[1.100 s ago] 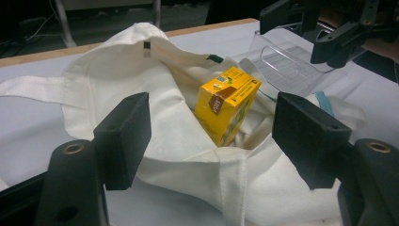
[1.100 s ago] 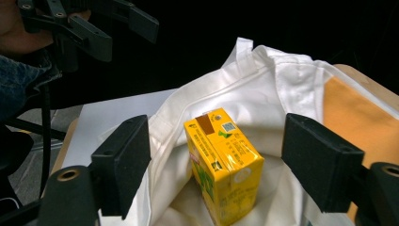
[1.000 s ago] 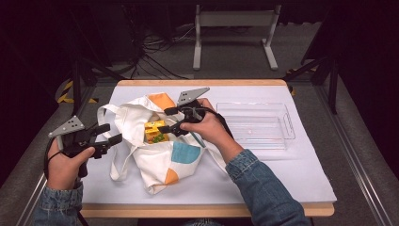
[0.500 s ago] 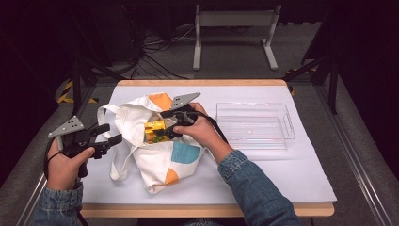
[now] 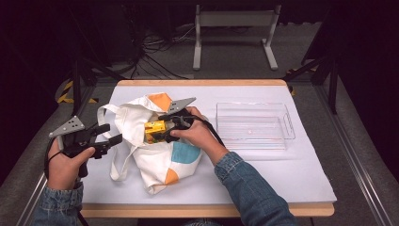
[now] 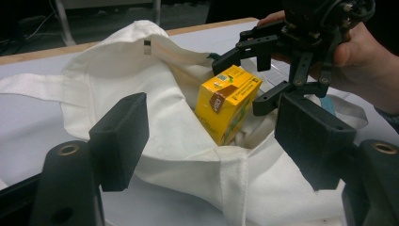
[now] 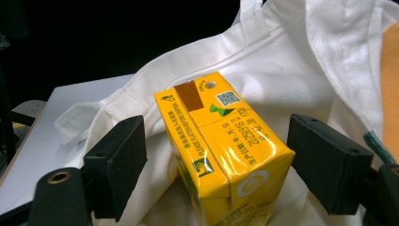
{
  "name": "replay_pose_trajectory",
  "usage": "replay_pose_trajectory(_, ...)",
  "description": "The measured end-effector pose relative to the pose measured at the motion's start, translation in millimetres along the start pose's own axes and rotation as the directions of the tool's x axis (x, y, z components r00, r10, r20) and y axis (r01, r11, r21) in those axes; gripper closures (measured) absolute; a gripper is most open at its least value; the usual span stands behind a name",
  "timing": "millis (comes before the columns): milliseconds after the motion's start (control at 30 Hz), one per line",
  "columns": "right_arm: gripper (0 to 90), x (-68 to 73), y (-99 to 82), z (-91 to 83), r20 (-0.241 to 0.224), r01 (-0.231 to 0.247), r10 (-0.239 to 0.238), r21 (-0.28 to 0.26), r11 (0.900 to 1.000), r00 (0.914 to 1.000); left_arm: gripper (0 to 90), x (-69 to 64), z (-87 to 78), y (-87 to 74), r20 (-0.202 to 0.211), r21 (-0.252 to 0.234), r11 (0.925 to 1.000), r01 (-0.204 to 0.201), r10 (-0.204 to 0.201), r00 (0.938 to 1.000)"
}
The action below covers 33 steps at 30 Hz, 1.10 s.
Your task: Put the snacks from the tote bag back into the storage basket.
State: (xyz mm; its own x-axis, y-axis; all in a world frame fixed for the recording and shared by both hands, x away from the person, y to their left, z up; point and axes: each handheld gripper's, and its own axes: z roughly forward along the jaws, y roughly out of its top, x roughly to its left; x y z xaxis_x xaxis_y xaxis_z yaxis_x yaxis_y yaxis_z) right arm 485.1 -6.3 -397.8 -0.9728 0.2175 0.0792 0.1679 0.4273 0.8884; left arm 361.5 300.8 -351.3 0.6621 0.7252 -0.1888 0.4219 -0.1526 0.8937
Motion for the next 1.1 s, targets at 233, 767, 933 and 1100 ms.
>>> replay_pose_trajectory(233, 21.0, -2.5, -4.0, 6.3, 0.008, 0.003, -0.003, 0.018, 0.9998, 1.0, 27.4, -0.1, 1.3, -0.2, 0.002, 0.004, 1.0, 0.0, 0.0, 1.0)
replay_pose_trajectory(767, 32.8, 0.7, -4.0, 12.7, 0.014, 0.045, -0.046, 0.038, 0.9982, 0.9989, 27.5, 0.3, 0.4, -0.1, 0.002, 0.001, 1.0, -0.001, 0.001, 1.0)
replay_pose_trajectory(933, 35.6, 2.8, -2.6, 11.8, 0.026, 0.069, -0.07, 0.051, 0.9963, 0.9972, 27.5, 0.3, 0.3, 0.0, 0.002, 0.001, 1.0, -0.001, 0.001, 1.0)
replay_pose_trajectory(1100, 39.3, 3.4, -1.7, 9.8, 0.026, 0.087, -0.089, 0.066, 0.9941, 0.9957, 27.6, 0.4, 0.7, -0.1, 0.003, 0.001, 1.0, -0.003, 0.003, 1.0)
